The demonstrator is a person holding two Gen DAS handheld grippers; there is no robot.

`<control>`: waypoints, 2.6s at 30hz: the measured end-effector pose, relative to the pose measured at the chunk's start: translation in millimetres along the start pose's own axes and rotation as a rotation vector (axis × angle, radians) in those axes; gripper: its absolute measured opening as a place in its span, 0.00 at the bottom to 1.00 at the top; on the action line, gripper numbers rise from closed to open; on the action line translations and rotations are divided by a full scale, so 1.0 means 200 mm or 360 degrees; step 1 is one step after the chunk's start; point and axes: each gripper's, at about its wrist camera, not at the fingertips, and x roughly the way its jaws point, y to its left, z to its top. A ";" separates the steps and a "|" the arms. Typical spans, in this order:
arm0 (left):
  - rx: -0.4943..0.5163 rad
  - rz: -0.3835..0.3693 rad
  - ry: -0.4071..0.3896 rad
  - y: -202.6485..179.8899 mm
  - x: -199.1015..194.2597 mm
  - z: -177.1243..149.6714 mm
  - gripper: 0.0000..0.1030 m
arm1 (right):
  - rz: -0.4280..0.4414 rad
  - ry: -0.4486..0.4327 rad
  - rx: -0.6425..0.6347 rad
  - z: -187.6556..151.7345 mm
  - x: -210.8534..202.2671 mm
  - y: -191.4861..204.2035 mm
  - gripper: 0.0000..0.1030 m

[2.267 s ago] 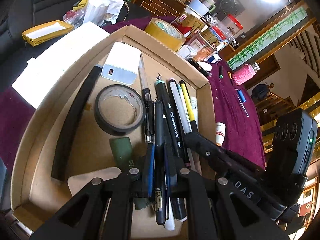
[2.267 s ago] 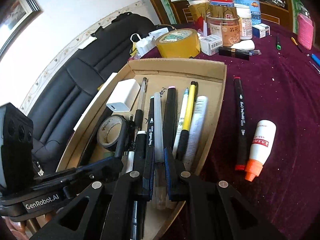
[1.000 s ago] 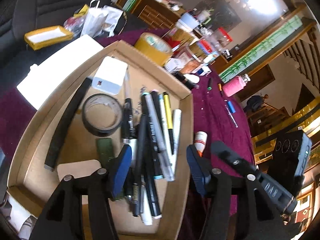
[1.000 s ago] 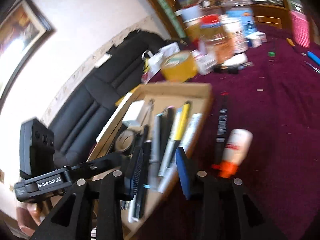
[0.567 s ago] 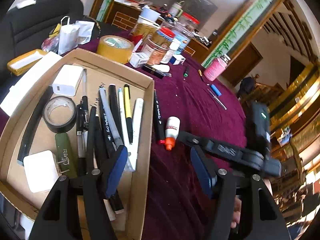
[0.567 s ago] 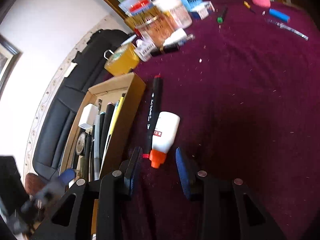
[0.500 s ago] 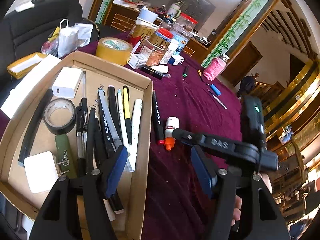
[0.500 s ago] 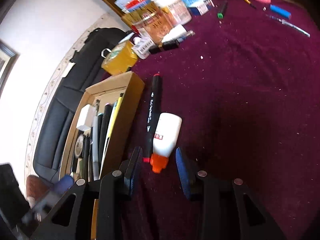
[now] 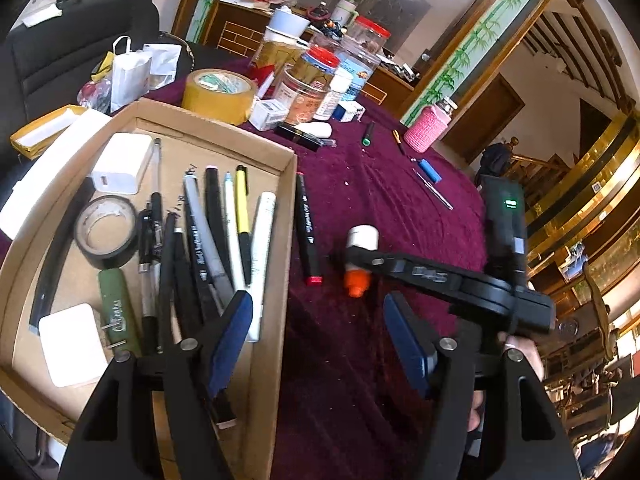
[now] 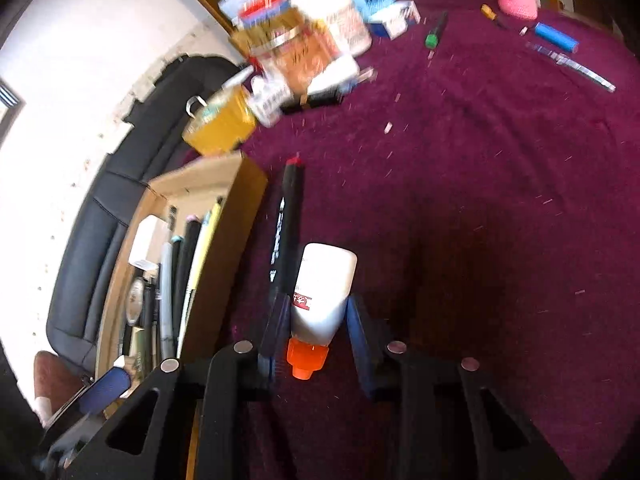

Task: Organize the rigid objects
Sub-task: 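Grasp the white glue bottle with the right tool while the left tool grasps the red-capped marker, then carry the glue bottle and red-capped marker over the tray with both tools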

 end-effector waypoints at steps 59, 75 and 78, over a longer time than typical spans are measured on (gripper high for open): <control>0.0094 0.0086 0.0136 -0.10 0.10 0.03 0.14 | 0.0063 -0.0288 -0.0055 -0.04 -0.20 -0.24 0.30; -0.0223 0.0181 0.0040 0.44 -0.20 -0.02 0.14 | 0.0428 -0.0088 -0.0422 -0.22 -0.09 0.56 0.31; -0.0225 0.0287 0.0009 0.45 -0.22 -0.05 0.14 | 0.0402 -0.0036 -0.0441 -0.25 0.00 0.63 0.31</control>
